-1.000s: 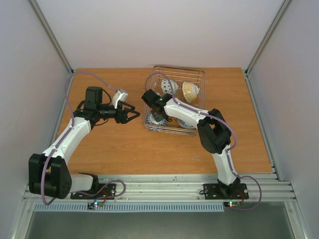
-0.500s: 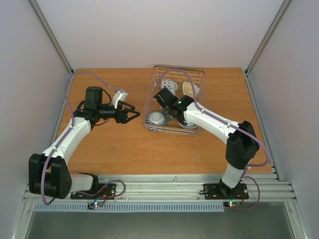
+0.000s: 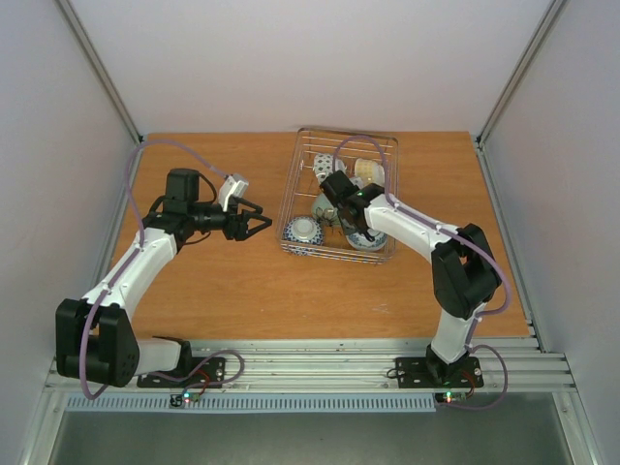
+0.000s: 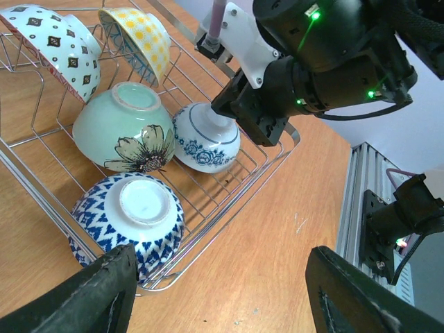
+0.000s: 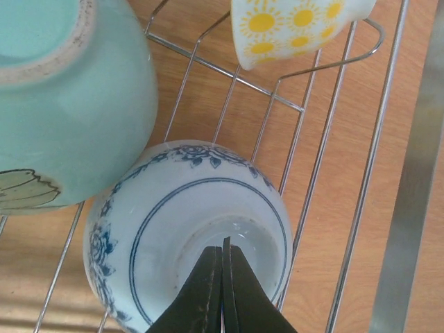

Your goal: Load the bowls into the dish rack

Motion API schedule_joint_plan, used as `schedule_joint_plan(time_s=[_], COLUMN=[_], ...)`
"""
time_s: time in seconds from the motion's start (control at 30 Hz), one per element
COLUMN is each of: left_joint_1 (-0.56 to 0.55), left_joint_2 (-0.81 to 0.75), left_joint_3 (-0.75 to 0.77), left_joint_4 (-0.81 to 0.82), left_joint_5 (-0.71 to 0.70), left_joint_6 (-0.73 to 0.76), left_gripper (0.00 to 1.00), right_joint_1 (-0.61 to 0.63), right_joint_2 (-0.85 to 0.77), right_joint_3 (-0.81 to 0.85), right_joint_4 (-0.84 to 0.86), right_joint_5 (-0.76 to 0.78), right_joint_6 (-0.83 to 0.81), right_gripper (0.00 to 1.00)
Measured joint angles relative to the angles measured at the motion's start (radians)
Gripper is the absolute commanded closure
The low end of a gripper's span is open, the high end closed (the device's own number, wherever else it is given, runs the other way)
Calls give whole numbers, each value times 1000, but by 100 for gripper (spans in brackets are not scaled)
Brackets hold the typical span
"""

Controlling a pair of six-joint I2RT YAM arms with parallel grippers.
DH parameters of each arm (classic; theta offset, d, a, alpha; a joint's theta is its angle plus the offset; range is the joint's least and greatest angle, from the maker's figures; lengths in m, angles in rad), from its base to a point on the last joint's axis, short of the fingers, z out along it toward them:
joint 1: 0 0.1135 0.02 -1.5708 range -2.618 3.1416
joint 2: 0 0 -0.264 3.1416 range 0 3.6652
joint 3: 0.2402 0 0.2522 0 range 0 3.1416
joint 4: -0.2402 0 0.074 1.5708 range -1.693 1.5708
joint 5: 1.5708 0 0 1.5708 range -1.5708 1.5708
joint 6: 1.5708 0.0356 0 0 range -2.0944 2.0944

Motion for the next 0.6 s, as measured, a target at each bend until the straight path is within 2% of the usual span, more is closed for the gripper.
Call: schedule_joint_plan(time_s=[0.6], left_joint_1=[0], left_joint_2=[0], left_joint_3=[-2], left_joint_4=[0], left_joint_5=[0], left_joint_6=[0], left_gripper=[33], right_joint_1=[-82], right_joint_2=[75], right_joint_3=[56], right_joint_4=[16], right_joint_5=[-35], right_joint_6=[-25], right_gripper=[99])
